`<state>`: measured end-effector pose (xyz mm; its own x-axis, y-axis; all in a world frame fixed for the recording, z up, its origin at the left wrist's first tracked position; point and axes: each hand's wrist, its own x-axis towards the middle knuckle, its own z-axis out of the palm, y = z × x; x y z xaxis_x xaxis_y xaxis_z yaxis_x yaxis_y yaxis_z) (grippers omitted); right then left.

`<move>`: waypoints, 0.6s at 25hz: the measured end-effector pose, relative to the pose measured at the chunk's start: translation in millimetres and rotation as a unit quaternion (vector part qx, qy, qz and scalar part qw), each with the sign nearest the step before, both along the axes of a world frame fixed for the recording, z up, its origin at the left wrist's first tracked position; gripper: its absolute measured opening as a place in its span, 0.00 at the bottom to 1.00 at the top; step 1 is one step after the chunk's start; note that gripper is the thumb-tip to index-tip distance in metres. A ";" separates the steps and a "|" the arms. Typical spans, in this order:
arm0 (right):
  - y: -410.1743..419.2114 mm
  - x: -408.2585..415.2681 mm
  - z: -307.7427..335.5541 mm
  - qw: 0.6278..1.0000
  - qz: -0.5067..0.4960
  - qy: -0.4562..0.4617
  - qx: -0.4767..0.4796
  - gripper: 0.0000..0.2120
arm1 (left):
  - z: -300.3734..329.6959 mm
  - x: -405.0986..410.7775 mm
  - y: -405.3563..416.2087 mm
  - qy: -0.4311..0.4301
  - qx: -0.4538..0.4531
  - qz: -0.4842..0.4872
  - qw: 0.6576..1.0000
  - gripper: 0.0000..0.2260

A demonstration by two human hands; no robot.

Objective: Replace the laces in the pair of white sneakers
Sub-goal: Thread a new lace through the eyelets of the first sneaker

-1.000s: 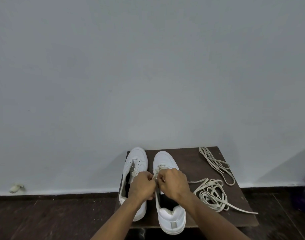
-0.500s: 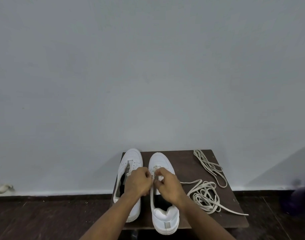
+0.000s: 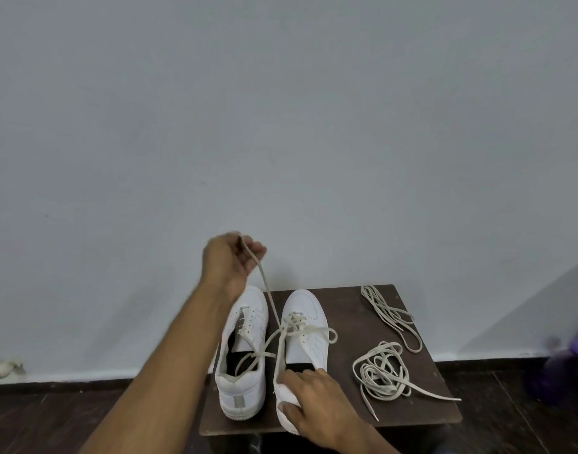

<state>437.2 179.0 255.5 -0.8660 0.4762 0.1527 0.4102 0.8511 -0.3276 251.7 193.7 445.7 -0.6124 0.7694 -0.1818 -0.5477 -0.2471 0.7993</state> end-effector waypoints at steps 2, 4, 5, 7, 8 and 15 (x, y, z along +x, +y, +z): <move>-0.2 0.1 0.3 1.000 -0.004 -0.009 -0.007 0.17 | 49.2 -10.9 -6.5 -0.044 0.089 -0.006 0.995 0.12; 0.1 0.6 -0.1 1.000 -0.013 -0.021 -0.015 0.17 | 95.9 -16.8 -19.8 -0.048 0.175 -0.025 0.983 0.08; 0.0 0.4 1.0 0.999 -0.016 -0.021 -0.017 0.17 | 115.8 -18.4 -27.9 -0.042 0.212 -0.029 0.976 0.06; 0.5 0.1 0.7 0.999 -0.015 -0.011 -0.029 0.17 | 146.5 -24.0 -45.0 -0.036 0.262 -0.022 0.964 0.06; 1.1 -0.2 -1.1 0.999 -0.015 -0.008 -0.032 0.17 | 156.1 -28.5 -52.5 -0.036 0.277 -0.016 0.960 0.07; 8.3 -5.8 16.6 0.963 -0.096 0.142 -0.210 0.05 | 73.5 -32.8 -36.7 0.118 0.021 -0.036 0.992 0.11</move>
